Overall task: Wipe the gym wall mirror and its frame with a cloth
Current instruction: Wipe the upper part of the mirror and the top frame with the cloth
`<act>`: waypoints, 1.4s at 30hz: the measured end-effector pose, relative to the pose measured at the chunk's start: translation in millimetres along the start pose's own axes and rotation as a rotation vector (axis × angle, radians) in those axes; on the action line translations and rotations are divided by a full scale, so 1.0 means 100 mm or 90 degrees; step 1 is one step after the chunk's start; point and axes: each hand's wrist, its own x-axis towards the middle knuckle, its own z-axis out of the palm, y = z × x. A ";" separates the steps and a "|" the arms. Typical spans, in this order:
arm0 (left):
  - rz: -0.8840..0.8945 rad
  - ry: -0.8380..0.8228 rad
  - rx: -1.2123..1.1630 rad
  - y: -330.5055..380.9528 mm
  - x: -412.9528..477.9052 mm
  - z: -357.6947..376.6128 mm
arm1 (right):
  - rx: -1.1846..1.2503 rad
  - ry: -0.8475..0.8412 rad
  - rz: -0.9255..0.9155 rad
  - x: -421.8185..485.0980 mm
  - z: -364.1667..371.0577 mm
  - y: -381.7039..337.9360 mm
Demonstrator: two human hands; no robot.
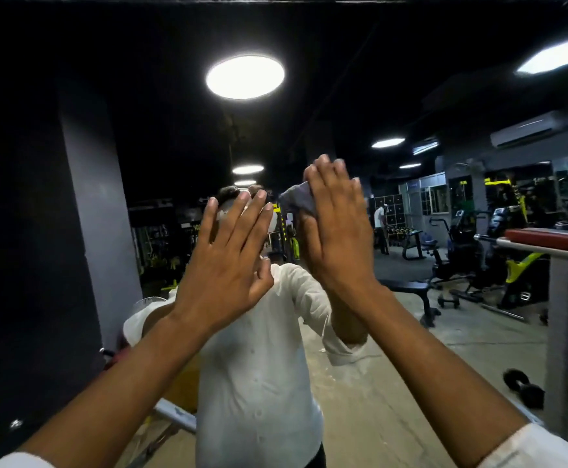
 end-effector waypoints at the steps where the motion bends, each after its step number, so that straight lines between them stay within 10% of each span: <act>1: 0.000 0.002 0.003 0.01 0.00 0.01 | 0.011 0.028 0.059 0.05 -0.03 0.09; 5: -0.018 0.006 0.010 0.05 -0.04 0.06 | 0.041 0.076 0.157 -0.05 -0.02 0.04; 11: 0.036 -0.011 -0.021 0.50 -0.52 0.15 | 0.015 -0.117 -0.119 -1.21 -0.05 0.07; 18: 0.014 -0.094 -0.007 1.07 -1.15 0.23 | 0.042 -0.107 -0.015 -2.10 -0.07 0.24; 31: -0.044 -0.078 -0.038 1.33 -1.32 0.24 | -0.030 -0.296 -0.339 -3.79 -0.22 0.69; 42: 0.040 -0.025 -0.061 0.93 -0.39 0.06 | 0.032 -0.123 0.090 -2.08 -0.31 0.67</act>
